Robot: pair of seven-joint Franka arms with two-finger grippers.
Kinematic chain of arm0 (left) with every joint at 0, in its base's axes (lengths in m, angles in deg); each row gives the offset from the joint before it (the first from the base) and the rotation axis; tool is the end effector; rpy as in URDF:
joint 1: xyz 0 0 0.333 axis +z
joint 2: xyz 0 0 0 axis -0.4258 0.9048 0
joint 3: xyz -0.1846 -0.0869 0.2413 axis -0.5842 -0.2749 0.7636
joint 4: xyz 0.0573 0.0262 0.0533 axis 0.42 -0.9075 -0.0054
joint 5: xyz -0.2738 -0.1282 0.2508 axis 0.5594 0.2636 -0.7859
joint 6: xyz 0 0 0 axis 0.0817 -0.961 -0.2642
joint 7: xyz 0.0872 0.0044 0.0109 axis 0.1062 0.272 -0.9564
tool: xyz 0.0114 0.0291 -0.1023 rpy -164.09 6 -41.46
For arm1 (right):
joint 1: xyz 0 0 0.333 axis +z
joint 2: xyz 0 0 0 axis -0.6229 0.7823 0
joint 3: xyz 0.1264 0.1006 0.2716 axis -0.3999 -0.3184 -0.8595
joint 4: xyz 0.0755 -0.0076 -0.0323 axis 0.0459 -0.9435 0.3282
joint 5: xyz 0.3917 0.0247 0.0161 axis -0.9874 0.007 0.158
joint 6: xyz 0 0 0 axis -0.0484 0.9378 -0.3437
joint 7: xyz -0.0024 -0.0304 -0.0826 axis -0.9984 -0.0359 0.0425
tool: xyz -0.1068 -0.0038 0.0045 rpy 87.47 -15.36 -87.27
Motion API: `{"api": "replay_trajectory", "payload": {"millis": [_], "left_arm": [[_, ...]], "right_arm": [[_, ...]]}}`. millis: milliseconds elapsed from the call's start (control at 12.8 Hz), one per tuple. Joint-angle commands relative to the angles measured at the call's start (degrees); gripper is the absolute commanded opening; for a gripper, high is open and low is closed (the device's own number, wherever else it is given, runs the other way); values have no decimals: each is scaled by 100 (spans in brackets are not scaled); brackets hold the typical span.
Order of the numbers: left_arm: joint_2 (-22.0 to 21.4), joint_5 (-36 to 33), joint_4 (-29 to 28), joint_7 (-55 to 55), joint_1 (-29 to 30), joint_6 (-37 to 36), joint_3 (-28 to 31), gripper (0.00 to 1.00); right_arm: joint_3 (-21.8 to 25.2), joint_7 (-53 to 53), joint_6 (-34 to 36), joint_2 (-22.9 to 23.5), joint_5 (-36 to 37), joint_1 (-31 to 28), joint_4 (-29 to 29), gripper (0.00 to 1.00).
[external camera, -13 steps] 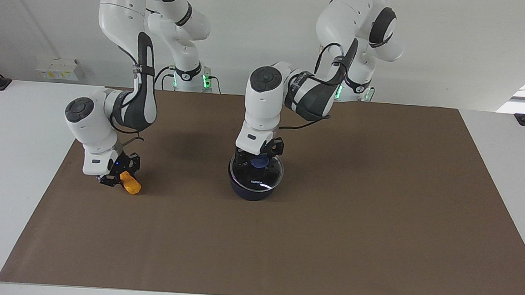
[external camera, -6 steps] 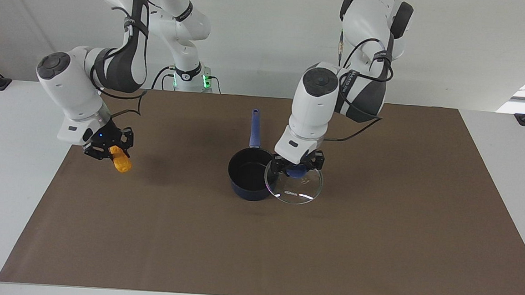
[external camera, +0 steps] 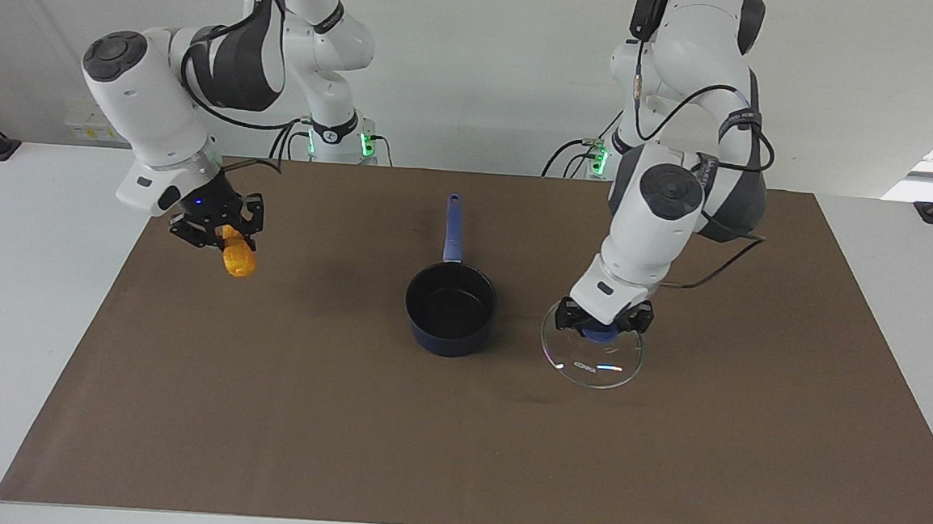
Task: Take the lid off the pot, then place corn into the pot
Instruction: 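Lift the lid aside with the left gripper while the right gripper carries the corn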
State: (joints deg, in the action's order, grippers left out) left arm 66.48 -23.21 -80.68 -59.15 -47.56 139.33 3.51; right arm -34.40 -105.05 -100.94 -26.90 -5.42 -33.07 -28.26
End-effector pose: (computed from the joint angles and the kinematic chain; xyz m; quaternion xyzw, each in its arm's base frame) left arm 0.6542 -0.2379 0.4301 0.9983 -0.0535 0.0196 0.0070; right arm 0.5842 0.0061 0.5025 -0.9866 -0.1596 -0.0130 0.0321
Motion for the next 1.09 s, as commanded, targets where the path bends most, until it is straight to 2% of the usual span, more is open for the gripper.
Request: {"api": "replay_trajectory", "payload": {"millis": [0, 311, 623, 856, 1012], "left_arm": [[-674, -9, -1193, 690, 319, 690, -66, 0], [-1201, 17, -2396, 1709, 872, 1480, -66, 0], [-1659, 52, -3356, 2782, 1505, 1948, -66, 0], [-1861, 61, -3770, 2995, 1858, 1966, -66, 0], [-1853, 61, -3937, 3004, 2033, 1975, -66, 0]], "right_arm": [[-27, 1148, 55, 2, 234, 515, 19, 0], [-36, 3135, -7, 247, 253, 1588, 159, 0], [-44, 3902, -7, 783, 103, 2142, 730, 0], [-71, 4440, -16, 1529, 130, 2442, 1467, 0], [-80, 4467, -59, 1794, 33, 2477, 1619, 0]]}}
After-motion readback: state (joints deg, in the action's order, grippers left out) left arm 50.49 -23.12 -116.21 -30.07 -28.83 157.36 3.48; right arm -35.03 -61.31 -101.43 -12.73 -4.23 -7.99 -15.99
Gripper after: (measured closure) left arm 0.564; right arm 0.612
